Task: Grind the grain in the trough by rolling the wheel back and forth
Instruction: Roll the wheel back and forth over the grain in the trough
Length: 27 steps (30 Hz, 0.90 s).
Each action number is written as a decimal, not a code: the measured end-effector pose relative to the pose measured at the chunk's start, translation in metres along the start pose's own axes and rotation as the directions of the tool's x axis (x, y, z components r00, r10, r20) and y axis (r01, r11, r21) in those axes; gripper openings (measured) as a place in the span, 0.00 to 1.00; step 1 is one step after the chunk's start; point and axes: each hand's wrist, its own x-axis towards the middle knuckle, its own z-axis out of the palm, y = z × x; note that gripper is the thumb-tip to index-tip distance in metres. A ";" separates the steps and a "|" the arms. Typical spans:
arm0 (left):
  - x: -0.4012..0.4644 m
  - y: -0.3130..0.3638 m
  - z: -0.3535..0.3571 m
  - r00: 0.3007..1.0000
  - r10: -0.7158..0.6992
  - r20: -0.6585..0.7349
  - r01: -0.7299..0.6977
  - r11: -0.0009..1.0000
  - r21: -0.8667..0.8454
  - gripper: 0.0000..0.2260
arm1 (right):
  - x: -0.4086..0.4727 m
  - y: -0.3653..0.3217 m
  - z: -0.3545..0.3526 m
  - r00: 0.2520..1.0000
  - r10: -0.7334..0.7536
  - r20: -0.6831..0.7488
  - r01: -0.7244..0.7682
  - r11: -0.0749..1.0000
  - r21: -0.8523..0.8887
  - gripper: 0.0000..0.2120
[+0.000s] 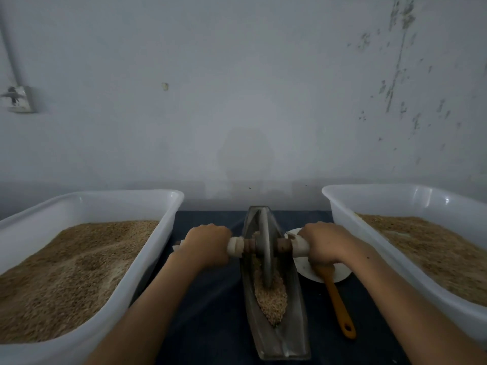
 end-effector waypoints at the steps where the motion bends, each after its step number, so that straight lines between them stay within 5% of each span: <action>1: 0.000 -0.001 -0.002 0.997 0.004 0.083 -0.002 0.999 -0.032 0.12 | -0.002 0.000 -0.003 0.999 -0.002 0.053 0.002 1.000 -0.002 0.12; 4: -0.001 -0.003 -0.006 0.972 0.018 0.235 0.004 0.996 -0.093 0.14 | -0.006 -0.001 -0.007 0.991 -0.010 0.131 0.011 1.000 -0.004 0.15; 7: 0.000 -0.003 -0.005 0.970 0.009 0.245 0.017 0.994 -0.104 0.15 | -0.005 -0.002 -0.007 0.993 -0.013 0.113 0.014 1.000 -0.007 0.14; 15: 0.004 -0.005 0.016 0.987 -0.046 -0.153 0.041 0.998 -0.038 0.06 | 0.006 -0.008 0.013 0.936 -0.005 -0.352 -0.019 0.998 -0.063 0.07; 19: 0.002 -0.003 0.019 0.971 -0.057 -0.231 0.045 0.997 -0.058 0.08 | 0.008 -0.008 0.020 0.881 -0.049 -0.471 0.000 0.995 -0.104 0.06; 23: 0.000 0.000 0.013 0.979 -0.043 -0.200 0.042 0.999 -0.009 0.04 | 0.009 -0.005 0.016 0.940 -0.001 -0.341 -0.027 0.997 -0.078 0.06; 27: 0.001 0.002 0.000 0.998 -0.040 0.054 0.040 0.999 0.018 0.12 | 0.003 -0.001 0.003 1.000 -0.001 -0.026 0.000 0.999 -0.037 0.12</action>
